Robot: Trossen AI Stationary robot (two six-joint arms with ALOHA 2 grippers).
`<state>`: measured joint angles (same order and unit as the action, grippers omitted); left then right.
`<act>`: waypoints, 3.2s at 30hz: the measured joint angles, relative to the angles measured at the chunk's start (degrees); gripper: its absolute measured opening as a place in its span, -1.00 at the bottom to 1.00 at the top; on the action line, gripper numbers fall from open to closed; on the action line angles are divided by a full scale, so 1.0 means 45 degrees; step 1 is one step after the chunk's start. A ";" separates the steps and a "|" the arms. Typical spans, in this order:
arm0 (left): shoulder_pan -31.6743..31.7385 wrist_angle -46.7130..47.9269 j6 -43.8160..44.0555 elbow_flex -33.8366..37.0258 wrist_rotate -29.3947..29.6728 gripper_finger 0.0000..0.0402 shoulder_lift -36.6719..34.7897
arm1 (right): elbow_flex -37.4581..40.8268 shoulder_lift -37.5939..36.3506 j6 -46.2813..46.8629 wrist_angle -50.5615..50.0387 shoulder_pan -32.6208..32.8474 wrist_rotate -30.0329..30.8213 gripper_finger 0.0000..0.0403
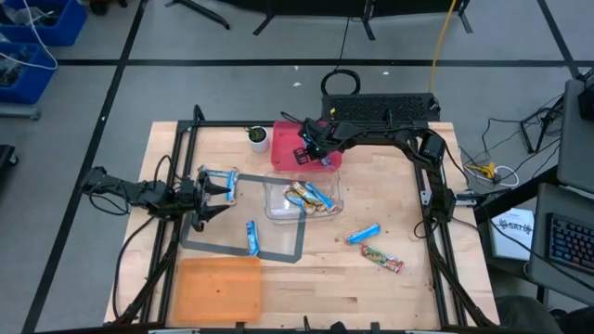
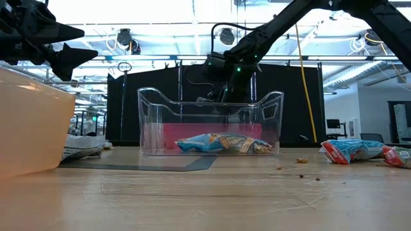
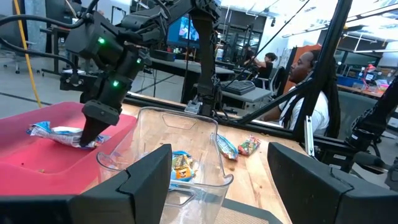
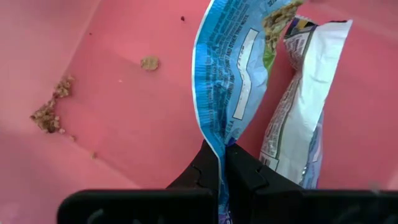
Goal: Pick and place Granola Bars by type
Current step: Put the bottom blue granola bar into the red bin, then put the top red granola bar into the orange bin
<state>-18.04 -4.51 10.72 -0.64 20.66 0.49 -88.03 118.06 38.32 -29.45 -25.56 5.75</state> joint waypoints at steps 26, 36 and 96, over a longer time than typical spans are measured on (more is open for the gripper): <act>0.0000 0.0000 0.0000 0.0000 0.0000 0.34 0.0000 | -0.0010 0.0000 -0.0669 0.0351 -0.0248 -0.0670 0.16; 0.0004 0.0003 0.0002 0.0000 0.0000 0.34 0.0000 | -0.0015 -0.0033 -0.0808 0.0501 -0.0364 -0.0797 0.30; 0.0005 0.0000 0.0000 0.0000 -0.0005 0.34 -0.0003 | -0.0679 -1.0443 -1.3674 -1.1643 0.4027 -0.3303 0.14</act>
<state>-18.02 -4.51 10.72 -0.64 20.64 0.48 -91.08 71.07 -23.21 -81.85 -7.44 -9.11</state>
